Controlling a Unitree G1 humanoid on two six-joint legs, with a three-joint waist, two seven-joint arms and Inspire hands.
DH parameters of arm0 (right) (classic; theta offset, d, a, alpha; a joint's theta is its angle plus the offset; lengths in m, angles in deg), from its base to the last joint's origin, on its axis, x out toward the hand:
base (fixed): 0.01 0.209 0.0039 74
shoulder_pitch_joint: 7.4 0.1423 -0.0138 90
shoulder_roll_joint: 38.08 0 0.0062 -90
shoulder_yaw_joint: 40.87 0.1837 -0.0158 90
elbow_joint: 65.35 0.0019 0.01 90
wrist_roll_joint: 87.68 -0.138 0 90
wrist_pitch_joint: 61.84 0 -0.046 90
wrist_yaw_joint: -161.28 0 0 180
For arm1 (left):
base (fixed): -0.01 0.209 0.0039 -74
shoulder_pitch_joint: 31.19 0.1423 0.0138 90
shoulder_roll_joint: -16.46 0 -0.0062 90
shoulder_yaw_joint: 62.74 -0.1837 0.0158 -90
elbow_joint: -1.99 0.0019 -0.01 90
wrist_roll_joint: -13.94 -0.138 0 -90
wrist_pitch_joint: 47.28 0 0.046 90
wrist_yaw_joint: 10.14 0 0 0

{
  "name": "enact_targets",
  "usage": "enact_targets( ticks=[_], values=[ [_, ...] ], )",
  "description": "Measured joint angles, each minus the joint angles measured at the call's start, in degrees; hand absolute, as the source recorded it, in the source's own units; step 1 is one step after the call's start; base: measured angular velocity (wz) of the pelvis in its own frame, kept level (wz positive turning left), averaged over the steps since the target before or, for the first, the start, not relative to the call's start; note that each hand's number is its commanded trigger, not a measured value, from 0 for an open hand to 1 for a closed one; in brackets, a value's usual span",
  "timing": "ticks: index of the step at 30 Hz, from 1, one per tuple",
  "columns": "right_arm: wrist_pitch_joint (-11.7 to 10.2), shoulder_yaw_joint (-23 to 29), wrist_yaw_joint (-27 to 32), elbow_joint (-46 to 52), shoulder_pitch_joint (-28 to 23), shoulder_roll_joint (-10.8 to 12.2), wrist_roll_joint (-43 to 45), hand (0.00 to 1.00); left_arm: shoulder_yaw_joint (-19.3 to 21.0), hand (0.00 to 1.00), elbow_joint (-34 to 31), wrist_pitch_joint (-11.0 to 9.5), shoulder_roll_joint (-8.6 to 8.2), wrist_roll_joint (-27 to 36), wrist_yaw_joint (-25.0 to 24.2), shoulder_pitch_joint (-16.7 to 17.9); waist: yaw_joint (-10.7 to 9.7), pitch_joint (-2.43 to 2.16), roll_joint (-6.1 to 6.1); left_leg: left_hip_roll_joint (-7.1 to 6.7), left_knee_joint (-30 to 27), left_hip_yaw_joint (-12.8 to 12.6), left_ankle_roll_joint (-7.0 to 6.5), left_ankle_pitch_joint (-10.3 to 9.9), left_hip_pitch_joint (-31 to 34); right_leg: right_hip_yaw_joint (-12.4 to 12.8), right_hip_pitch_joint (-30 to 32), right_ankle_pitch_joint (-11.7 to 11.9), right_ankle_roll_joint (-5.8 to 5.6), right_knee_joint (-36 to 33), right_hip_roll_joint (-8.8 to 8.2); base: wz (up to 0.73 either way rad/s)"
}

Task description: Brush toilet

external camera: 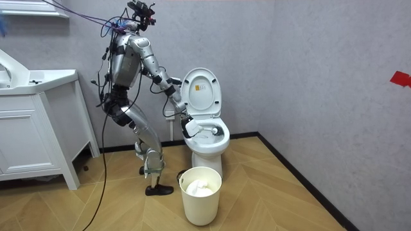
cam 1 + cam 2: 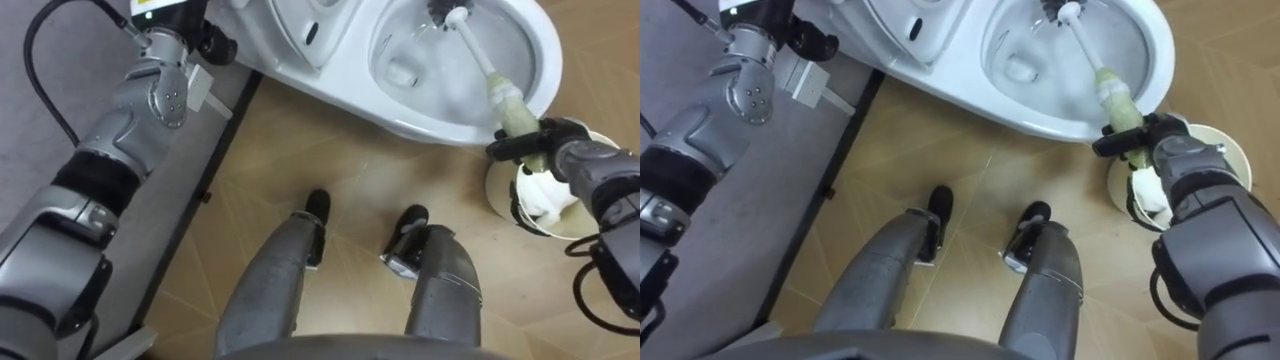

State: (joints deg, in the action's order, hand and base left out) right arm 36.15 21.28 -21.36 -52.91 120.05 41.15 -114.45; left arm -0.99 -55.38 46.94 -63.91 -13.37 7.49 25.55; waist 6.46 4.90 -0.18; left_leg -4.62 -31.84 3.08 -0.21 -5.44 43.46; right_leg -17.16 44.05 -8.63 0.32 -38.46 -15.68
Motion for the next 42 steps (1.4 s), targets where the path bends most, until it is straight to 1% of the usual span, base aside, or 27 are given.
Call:
enact_targets(
  ticks=[2, 4, 5, 7, 9, 10, 12, 13, 14, 15, 17, 18, 20, 21, 26, 28, 29, 31, 32, 34, 36, 37, 39, 40, 42],
  values=[
    [0.3, 0.6, 0.0, 0.0, 0.0, 0.0, 0.1, 1.00, 0.3, 0.00, 0.0, 0.5, -0.35, -1.6, -0.2, 0.0, 0.0, 0.00, -0.01, -0.03, -0.2, -0.1, -0.12, -0.1, 0.1, 0.1, 0.1, 0.0, -0.05, -0.1, -0.07, 0.00],
    [0.3, 1.0, -0.1, 0.0, 0.0, 0.0, 1.2, 1.00, 0.4, 0.00, -0.1, 0.6, -0.32, -2.5, -0.5, 0.1, 0.1, 0.00, -0.01, 0.00, -0.6, -0.5, -0.32, -0.2, 0.2, 0.2, 0.3, 0.0, -0.07, -0.5, -0.18, -0.05],
    [0.3, 1.2, -0.1, 0.0, 0.3, 0.0, 2.5, 1.00, 0.5, 0.00, 0.0, 0.7, -0.33, -2.4, -0.6, 0.1, 0.2, -0.01, -0.01, -0.03, -0.6, -0.7, -0.36, -0.2, 0.2, 0.7, 0.5, 0.0, -0.13, -0.5, -0.20, -0.10],
    [0.3, 1.9, -0.2, 0.0, 0.7, 0.0, 7.1, 1.00, 0.8, 0.00, 0.0, 0.8, -0.39, -2.6, -0.7, 0.4, 0.2, -0.02, -0.03, -0.03, -0.6, -1.1, -0.38, -0.2, 0.2, 0.8, 0.7, 0.1, -0.17, -0.6, -0.21, -0.08],
    [0.1, 2.4, -0.2, 0.0, 1.3, -0.1, 16.3, 1.00, 1.0, 0.00, 0.0, 0.8, -0.36, -2.6, -1.0, 0.4, 0.1, -0.03, -0.05, -0.02, -0.9, -1.2, -0.49, -0.3, 0.2, 1.0, 0.7, 0.3, -0.19, -0.6, -0.10, -0.04],
    [0.1, 2.2, -0.3, 0.0, 1.6, -0.3, 19.0, 1.00, 1.0, 0.00, 0.1, 0.9, -0.36, -2.5, -1.1, 0.4, 0.1, -0.05, -0.08, -0.03, -0.9, -1.2, -0.52, -0.3, 0.3, 0.9, 0.7, 0.3, -0.20, -0.5, -0.10, -0.03],
    [0.0, 1.0, -0.5, 0.1, 2.9, -0.7, 30.1, 1.00, 1.0, 0.00, 0.5, 0.8, -0.45, -2.3, -1.3, 0.2, 0.3, -0.06, -0.10, 0.01, -1.0, -1.2, -0.52, -0.3, 0.4, 0.9, 0.8, 0.4, -0.06, -0.4, -0.05, 0.00],
    [-0.1, 0.5, -0.4, 0.1, 3.2, -0.7, 32.7, 1.00, 1.0, 0.00, 0.7, 0.7, -0.45, -2.2, -1.3, 0.3, 0.3, -0.06, -0.10, 0.00, -1.0, -1.2, -0.52, -0.3, 0.3, 1.0, 0.8, 0.4, -0.06, -0.4, -0.03, -0.06],
    [-0.2, -0.9, -0.4, 0.0, 3.8, -0.8, 38.0, 1.00, 0.7, 0.00, 1.3, 0.5, -0.46, -2.1, -1.3, 0.4, 1.0, -0.06, -0.10, -0.02, -1.0, -1.3, -0.55, -0.3, 0.2, 1.2, 0.8, 0.5, -0.16, -0.4, 0.05, -0.07],
    [-0.3, -1.6, -0.4, 0.0, 4.0, -0.8, 40.3, 1.00, 0.5, 0.00, 1.5, 0.4, -0.46, -2.1, -1.3, 0.3, 1.2, -0.06, -0.10, -0.06, -0.9, -1.3, -0.56, -0.4, 0.1, 1.2, 0.8, 0.6, -0.18, -0.4, 0.06, -0.07],
    [-0.4, -3.6, -0.5, 1.3, 4.2, -0.8, 50.3, 1.00, -0.3, 0.00, 2.2, 0.4, -0.84, -2.3, -1.4, -0.6, 1.9, -0.05, -0.13, -0.07, -0.7, -1.3, -0.50, -0.3, 0.1, 1.2, 1.0, 0.6, -0.17, -0.4, 0.04, 0.00],
    [-0.3, -5.5, -0.5, 2.5, 4.2, -0.8, 55.6, 1.00, -0.3, 0.00, 2.3, 0.2, -0.91, -2.8, -1.4, -0.6, 2.3, -0.06, -0.18, -0.02, -0.7, -1.3, -0.48, -0.3, 0.1, 1.2, 1.0, 0.5, -0.08, -0.4, 0.04, 0.00],
    [0.1, -7.4, 0.4, 3.5, 4.2, -1.3, 60.1, 1.00, -1.2, 0.00, 2.7, 0.0, -0.91, -2.7, -1.4, -1.1, 3.0, -0.06, -0.40, 0.02, -0.7, -1.3, -0.44, -0.4, 0.1, 1.1, 1.0, 0.5, -0.03, -0.4, 0.07, 0.00],
    [0.4, -8.5, 0.7, 4.6, 4.2, -2.2, 61.9, 1.00, -1.5, 0.00, 2.7, -0.1, -1.02, -2.7, -1.4, -1.2, 3.3, -0.07, -0.59, 0.01, -0.7, -1.3, -0.47, -0.5, 0.1, 1.1, 0.9, 0.5, -0.04, -0.4, 0.06, 0.00],
    [0.7, -11.5, 1.6, 7.3, 3.9, -5.1, 67.8, 1.00, -2.4, 0.00, 2.7, -1.3, -1.23, -2.6, -0.6, -1.2, 4.2, -0.05, -0.89, 0.05, -0.4, -1.1, -0.51, -0.6, 0.1, 0.5, 0.5, 0.4, -0.11, 0.3, 0.04, 0.01],
    [0.9, -11.5, 2.1, 7.5, 3.3, -5.9, 69.3, 1.00, -2.4, 0.00, 2.6, -1.7, -1.81, -2.6, -0.2, -1.2, 4.6, -0.07, -1.19, 0.11, -0.2, -0.5, -0.50, -0.6, 0.1, -0.3, 0.0, 0.5, -0.12, 1.0, 0.15, 0.08],
    [0.9, -11.5, 2.6, 7.3, 2.8, -6.4, 69.6, 1.00, -2.5, 0.00, 2.4, -2.0, -2.08, -2.3, 0.0, -1.2, 4.6, -0.07, -1.19, -0.02, -0.1, -0.3, -0.50, -0.6, 0.1, -0.3, 0.0, 0.4, -0.27, 0.9, 0.14, 0.13],
    [0.9, -11.5, 3.1, 7.0, 2.4, -6.7, 69.4, 1.00, -3.0, 0.00, 2.1, -2.4, -2.08, -2.0, 0.3, -1.2, 4.7, -0.08, -1.22, -0.19, 0.1, 0.0, -0.48, -0.6, 0.1, -0.2, 0.0, 0.1, -0.46, 0.7, 0.11, 0.12],
    [0.9, -11.3, 3.4, 6.5, 2.2, -6.8, 68.4, 1.00, -3.3, 0.00, 1.9, -2.3, -2.11, -2.0, 0.7, -1.1, 4.8, -0.09, -1.23, -0.21, 0.1, -0.1, -0.49, -0.6, 0.1, -0.2, 0.0, -0.1, -0.36, 0.6, 0.02, 0.08],
    [0.8, -11.3, 3.5, 6.2, 1.8, -6.8, 64.2, 1.00, -3.3, 0.00, 1.3, -2.2, -2.08, -2.0, 0.9, -0.7, 4.8, -0.12, -1.29, -0.29, 0.0, -0.1, -0.50, -0.8, 0.1, -0.3, 0.1, -0.4, -0.29, 0.2, -0.21, 0.05],
    [0.8, -11.1, 4.1, 5.0, 0.3, -6.8, 57.0, 1.00, -3.5, 0.00, 1.0, -2.3, -2.00, -1.9, 1.2, -0.3, 4.7, -0.13, -1.29, -0.54, -0.2, 0.1, -0.47, -1.1, 0.2, -0.2, 0.2, -0.9, -0.25, -0.5, -0.49, 0.08],
    [0.7, -10.8, 4.2, 4.8, -0.1, -6.8, 55.0, 1.00, -3.5, 0.00, 0.8, -2.3, -1.94, -1.8, 1.5, -0.4, 4.6, -0.13, -1.30, -0.59, -0.3, 0.1, -0.47, -1.2, 0.3, -0.3, 0.3, -1.0, -0.17, -0.7, -0.56, 0.11],
    [0.3, -9.1, 4.4, 2.8, -0.8, -6.7, 45.9, 1.00, -3.5, 0.00, -0.4, -1.8, -1.69, -1.7, 2.8, -0.3, 4.0, -0.14, -1.30, -1.21, -1.2, 0.1, -0.56, -1.3, 1.6, -0.1, 2.0, -1.6, 0.02, -2.5, -1.52, 0.12],
    [0.3, -8.7, 4.4, 2.2, -0.8, -6.6, 43.8, 1.00, -3.5, 0.00, -0.5, -1.7, -1.70, -1.7, 3.1, -0.2, 3.9, -0.17, -1.35, -1.28, -1.5, 0.1, -0.61, -1.3, 2.0, -0.1, 2.3, -1.7, 0.05, -2.8, -1.65, 0.09],
    [0.8, -5.8, 4.7, 1.8, -0.7, -6.2, 34.3, 1.00, -2.9, 0.00, -1.4, -1.3, -1.48, -1.5, 3.5, -0.2, 3.3, -0.17, -1.36, -1.71, -2.6, -0.1, -0.70, -1.4, 3.2, 0.9, 3.9, -2.2, 0.09, -4.6, -2.17, 0.02]
  ],
)
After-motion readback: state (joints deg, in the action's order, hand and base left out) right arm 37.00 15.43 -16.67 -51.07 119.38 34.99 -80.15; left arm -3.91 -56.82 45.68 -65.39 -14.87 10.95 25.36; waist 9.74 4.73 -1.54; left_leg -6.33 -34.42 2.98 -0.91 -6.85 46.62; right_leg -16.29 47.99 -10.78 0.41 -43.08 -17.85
